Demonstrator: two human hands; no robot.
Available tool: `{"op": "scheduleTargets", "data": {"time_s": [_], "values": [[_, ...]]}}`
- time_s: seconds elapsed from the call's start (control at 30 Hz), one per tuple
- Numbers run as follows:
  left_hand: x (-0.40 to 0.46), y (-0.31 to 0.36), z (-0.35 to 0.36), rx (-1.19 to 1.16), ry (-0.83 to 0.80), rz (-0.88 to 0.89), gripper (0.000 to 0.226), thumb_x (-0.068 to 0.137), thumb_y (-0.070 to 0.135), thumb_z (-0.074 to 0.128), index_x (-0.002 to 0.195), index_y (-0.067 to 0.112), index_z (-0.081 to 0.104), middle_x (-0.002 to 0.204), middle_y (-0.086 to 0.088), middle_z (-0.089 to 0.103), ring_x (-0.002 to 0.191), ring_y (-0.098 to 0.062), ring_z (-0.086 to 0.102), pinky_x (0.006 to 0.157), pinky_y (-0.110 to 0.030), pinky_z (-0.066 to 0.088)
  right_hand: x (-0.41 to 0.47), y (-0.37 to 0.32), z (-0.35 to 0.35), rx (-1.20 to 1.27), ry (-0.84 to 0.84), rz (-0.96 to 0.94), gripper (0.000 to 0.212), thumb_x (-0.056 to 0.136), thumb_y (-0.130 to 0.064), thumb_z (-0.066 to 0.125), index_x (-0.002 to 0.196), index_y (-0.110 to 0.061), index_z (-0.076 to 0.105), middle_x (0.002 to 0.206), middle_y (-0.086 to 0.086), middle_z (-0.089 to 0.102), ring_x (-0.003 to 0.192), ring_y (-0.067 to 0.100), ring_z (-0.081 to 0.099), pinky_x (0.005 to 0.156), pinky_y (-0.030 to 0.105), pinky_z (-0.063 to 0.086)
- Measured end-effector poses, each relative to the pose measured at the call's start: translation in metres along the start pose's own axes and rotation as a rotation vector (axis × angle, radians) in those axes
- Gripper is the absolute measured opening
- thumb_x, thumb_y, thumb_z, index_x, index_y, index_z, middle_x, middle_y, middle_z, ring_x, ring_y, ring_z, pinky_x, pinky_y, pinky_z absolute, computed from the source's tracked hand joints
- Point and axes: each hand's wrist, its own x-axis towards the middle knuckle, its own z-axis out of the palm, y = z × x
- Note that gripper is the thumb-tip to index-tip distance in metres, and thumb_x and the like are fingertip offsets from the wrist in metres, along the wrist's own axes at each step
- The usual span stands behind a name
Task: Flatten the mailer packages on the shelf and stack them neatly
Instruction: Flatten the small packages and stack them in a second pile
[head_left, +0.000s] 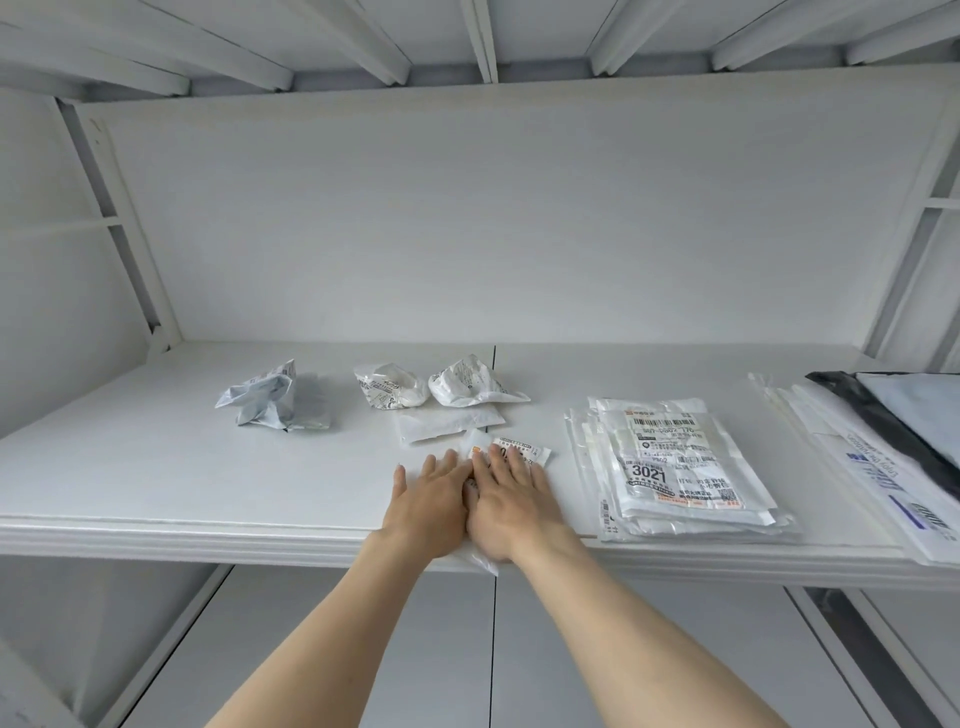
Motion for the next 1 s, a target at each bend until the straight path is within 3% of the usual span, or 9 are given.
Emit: {"op": "scheduleTargets", "data": {"time_s": [0.1,0.23,0.4,0.73,1.0], "values": [[-0.003,0.003,-0.008,0.07,0.072,0.039,0.055,0.101,0.017,0.028,0.154,0.025,0.018,0.164,0.001,0.004,0.151,-0.018,-0.001,0.121,-0.046,0.001,-0.005,-0.001,-0.005,-0.007,0.013,-0.015,0.057,0.104,-0.037,0.012,0.157,-0.017,0.003,0.164,0.005,-0.002,0.151,0.023,-0.008,0.121,0.044,-0.003],[0.0,0.006,-0.013,-0.059,0.188,0.098,0.052,0.103,0.019,0.024,0.154,0.02,0.021,0.164,-0.001,0.009,0.151,-0.016,0.002,0.122,-0.035,0.005,0.004,0.004,-0.018,0.094,0.129,-0.009,0.054,0.104,-0.033,0.017,0.154,-0.013,0.016,0.163,0.01,0.007,0.151,0.025,-0.001,0.121,0.041,0.002],[0.012,-0.001,-0.002,-0.142,0.066,0.15,0.06,0.099,0.017,0.031,0.156,0.024,0.014,0.164,0.001,0.01,0.151,-0.014,0.006,0.121,-0.03,0.008,0.019,0.002,-0.01,0.034,0.039,0.008,0.059,0.103,-0.029,0.019,0.156,-0.007,0.004,0.164,0.011,-0.003,0.151,0.025,-0.006,0.122,0.039,-0.001],[0.021,-0.008,-0.001,-0.097,-0.046,0.149,0.06,0.101,0.021,0.029,0.156,0.025,0.005,0.164,0.003,0.004,0.151,-0.012,0.003,0.122,-0.038,-0.001,0.027,0.007,0.0,0.029,0.021,0.029,0.058,0.104,-0.037,0.009,0.156,-0.015,-0.004,0.164,0.003,-0.011,0.15,0.018,-0.012,0.121,0.035,-0.008],[0.017,-0.007,-0.003,-0.036,-0.111,0.0,0.052,0.103,0.034,0.016,0.154,0.035,0.004,0.163,0.013,-0.002,0.15,-0.008,-0.003,0.118,-0.053,-0.006,0.018,0.004,-0.003,0.065,0.077,0.027,0.057,0.104,-0.034,0.011,0.157,-0.011,0.005,0.164,0.007,-0.002,0.151,0.019,-0.006,0.122,0.036,-0.005]]}}
